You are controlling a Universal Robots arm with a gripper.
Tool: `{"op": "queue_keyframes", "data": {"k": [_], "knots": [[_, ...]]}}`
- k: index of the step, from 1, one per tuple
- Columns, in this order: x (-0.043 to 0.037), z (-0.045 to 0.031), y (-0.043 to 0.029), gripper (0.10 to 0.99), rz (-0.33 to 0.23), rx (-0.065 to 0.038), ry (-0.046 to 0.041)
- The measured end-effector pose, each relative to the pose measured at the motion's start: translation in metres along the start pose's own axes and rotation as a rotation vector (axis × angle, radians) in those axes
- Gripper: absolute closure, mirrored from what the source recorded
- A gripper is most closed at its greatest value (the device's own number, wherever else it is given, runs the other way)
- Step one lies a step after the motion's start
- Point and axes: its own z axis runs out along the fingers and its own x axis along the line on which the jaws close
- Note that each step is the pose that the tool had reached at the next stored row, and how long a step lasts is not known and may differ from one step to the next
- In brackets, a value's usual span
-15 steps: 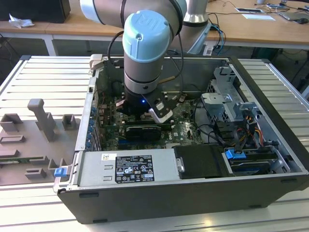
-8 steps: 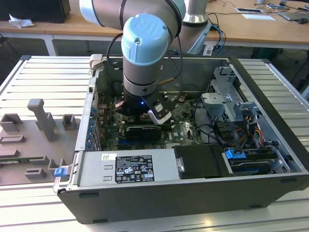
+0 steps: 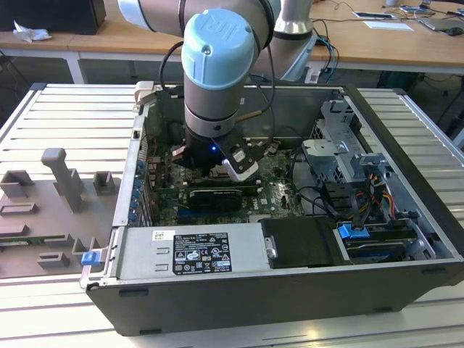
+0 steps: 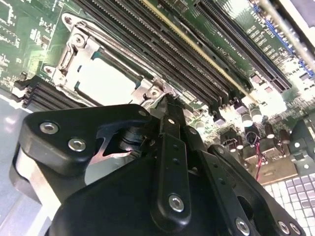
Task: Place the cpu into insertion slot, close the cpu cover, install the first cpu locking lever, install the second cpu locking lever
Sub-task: 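Install the second cpu locking lever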
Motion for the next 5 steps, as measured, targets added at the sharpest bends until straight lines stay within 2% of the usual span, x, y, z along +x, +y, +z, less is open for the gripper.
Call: {"op": "queue_keyframes", "data": {"k": [5], "knots": [[-0.0001,-0.0031,0.001,0.98,0.0,0.0,-0.0002]]}}
